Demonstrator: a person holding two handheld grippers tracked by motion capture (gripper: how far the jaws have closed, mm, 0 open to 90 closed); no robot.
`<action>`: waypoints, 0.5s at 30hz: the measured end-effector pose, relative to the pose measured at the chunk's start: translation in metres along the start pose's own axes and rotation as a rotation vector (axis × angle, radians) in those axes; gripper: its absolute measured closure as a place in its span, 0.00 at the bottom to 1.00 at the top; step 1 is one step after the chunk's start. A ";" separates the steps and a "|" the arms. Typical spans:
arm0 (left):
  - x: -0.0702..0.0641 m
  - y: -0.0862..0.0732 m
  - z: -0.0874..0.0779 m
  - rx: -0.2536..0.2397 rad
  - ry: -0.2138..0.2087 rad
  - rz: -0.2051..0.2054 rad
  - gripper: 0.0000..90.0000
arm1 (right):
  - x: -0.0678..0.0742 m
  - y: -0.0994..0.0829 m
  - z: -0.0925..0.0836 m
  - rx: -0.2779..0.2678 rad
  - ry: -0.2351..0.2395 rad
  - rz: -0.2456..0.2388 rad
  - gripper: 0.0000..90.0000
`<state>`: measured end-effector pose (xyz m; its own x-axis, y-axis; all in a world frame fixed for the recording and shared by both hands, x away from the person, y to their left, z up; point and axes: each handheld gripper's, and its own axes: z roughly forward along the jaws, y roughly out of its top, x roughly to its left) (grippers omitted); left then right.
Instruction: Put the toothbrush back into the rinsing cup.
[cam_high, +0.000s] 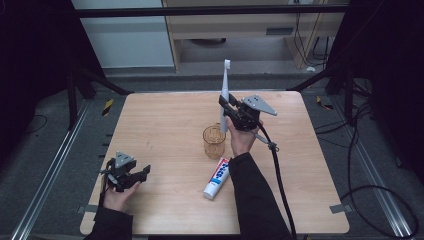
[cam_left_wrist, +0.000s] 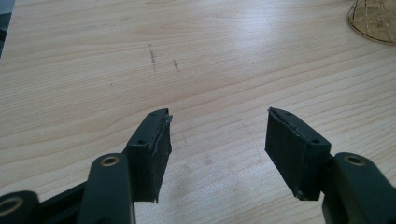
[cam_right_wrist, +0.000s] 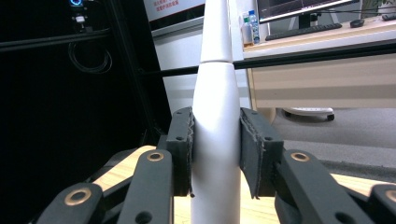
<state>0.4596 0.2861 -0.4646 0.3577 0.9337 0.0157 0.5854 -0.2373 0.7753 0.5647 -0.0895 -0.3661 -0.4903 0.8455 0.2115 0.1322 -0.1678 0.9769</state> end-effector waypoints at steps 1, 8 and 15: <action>0.000 0.000 0.000 0.000 0.000 0.000 0.44 | 0.000 -0.001 0.001 0.001 0.001 -0.002 0.74; 0.000 0.000 0.000 -0.001 -0.001 0.001 0.44 | 0.004 -0.007 0.006 0.017 0.012 -0.012 0.74; 0.000 0.000 0.000 -0.001 -0.001 0.000 0.44 | 0.004 -0.018 0.009 0.033 0.016 -0.005 0.74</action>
<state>0.4596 0.2858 -0.4646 0.3582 0.9335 0.0155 0.5848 -0.2373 0.7757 0.5678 -0.0787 -0.3831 -0.5051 0.8377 0.2076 0.1580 -0.1468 0.9765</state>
